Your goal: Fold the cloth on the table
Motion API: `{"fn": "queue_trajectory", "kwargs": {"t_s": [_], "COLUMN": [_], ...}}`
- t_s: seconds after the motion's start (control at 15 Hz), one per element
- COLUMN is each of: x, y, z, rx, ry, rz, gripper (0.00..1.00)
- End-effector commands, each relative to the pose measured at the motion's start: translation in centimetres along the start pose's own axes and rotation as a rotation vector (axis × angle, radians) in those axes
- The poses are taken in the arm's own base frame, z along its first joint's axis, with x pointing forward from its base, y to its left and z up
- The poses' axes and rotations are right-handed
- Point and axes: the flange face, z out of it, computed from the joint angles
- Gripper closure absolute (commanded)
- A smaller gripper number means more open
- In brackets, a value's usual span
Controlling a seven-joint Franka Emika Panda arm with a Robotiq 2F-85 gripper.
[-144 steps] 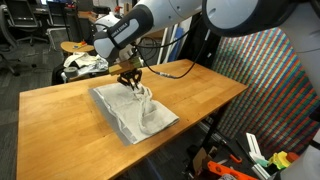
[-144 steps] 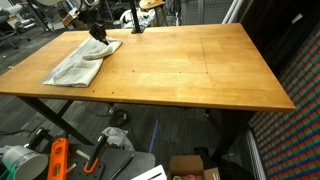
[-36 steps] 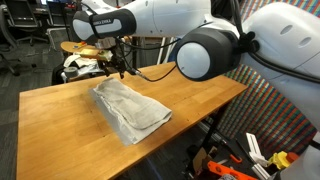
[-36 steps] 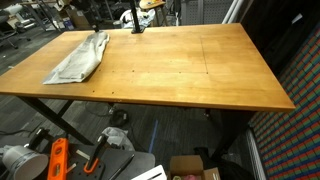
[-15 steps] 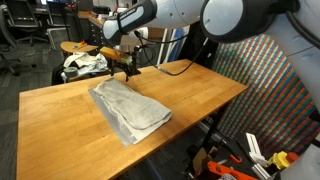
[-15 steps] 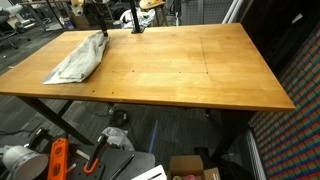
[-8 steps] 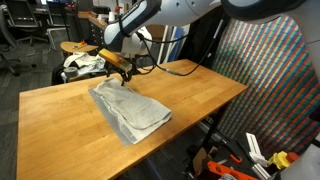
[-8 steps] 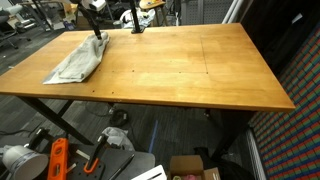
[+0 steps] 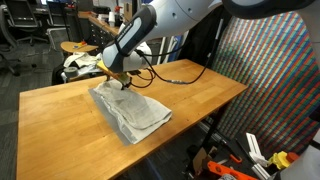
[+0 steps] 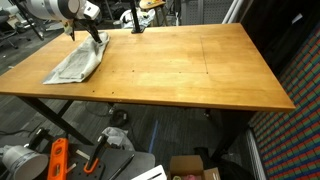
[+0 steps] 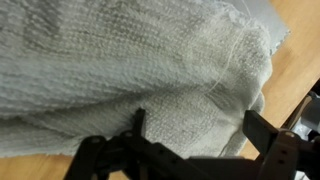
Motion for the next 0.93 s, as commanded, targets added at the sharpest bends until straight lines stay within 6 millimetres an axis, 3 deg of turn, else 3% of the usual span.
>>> {"fn": "queue_trajectory", "kwargs": {"t_s": [0.0,0.4,0.8,0.87], "x": [0.1,1.6,0.8,0.7], "y": [0.2,0.6,0.6,0.5], "z": [-0.6,-0.4,-0.3,-0.2], "rx": [-0.033,-0.122,-0.157,-0.156], "ry": [0.111,0.212,0.192,0.197], "rz": [0.018,0.060,0.063,0.067], "gripper": [0.00,0.00,0.00,0.25]}}
